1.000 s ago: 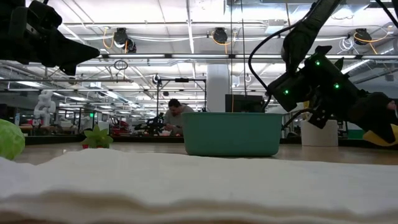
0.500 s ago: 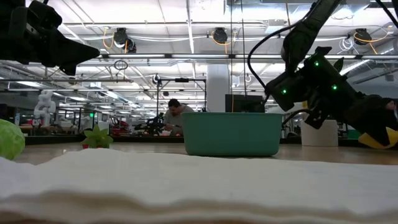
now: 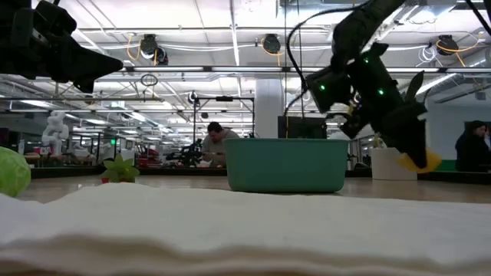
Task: Pick and placing Produce into tupperware
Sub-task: Put the yellow lemon into the blue bin
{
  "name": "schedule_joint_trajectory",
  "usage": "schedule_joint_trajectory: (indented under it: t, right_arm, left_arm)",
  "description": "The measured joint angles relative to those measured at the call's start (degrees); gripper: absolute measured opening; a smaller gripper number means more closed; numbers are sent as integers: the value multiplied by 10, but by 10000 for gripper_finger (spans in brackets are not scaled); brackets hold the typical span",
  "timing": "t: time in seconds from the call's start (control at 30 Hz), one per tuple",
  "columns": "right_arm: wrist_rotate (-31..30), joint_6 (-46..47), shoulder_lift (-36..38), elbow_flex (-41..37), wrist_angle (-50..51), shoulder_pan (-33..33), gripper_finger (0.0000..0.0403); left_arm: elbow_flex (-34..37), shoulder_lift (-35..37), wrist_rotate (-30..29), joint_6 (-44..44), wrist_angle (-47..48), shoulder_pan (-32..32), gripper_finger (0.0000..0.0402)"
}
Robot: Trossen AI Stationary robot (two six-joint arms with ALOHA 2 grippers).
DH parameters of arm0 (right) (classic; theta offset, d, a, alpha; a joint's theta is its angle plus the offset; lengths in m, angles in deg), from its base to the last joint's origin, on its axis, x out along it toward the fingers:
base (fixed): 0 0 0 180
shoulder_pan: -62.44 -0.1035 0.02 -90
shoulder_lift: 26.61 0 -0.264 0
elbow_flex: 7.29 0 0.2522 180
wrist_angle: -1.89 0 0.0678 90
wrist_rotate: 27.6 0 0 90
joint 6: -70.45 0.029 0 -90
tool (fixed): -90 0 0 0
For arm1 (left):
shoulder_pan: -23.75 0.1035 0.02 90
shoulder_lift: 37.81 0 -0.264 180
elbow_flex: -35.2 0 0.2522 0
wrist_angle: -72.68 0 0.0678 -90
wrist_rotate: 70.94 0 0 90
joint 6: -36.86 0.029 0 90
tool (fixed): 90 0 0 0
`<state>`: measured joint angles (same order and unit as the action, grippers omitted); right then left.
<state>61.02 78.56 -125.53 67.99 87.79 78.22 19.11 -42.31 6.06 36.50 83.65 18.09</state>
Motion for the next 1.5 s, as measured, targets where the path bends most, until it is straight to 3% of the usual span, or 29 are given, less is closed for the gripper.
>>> schedule_joint_trajectory:
  t: [0.33, 0.73, 1.23, 1.5]
  right_arm:
    - [1, -43, 15, 82, -39, -38, 210]
    - [9, -59, 105, 87, -72, -46, 210]
    - [17, -51, 116, 170, 12, -46, 210]
    - [30, -71, 116, 226, 10, -46, 210]
  left_arm:
    - [0, 0, 0, -1, 0, 0, 26]
    - [0, 0, 0, -1, -4, 0, 26]
    - [0, 0, -1, -1, -5, 0, 26]
    - [0, 0, -1, -1, -5, 0, 26]
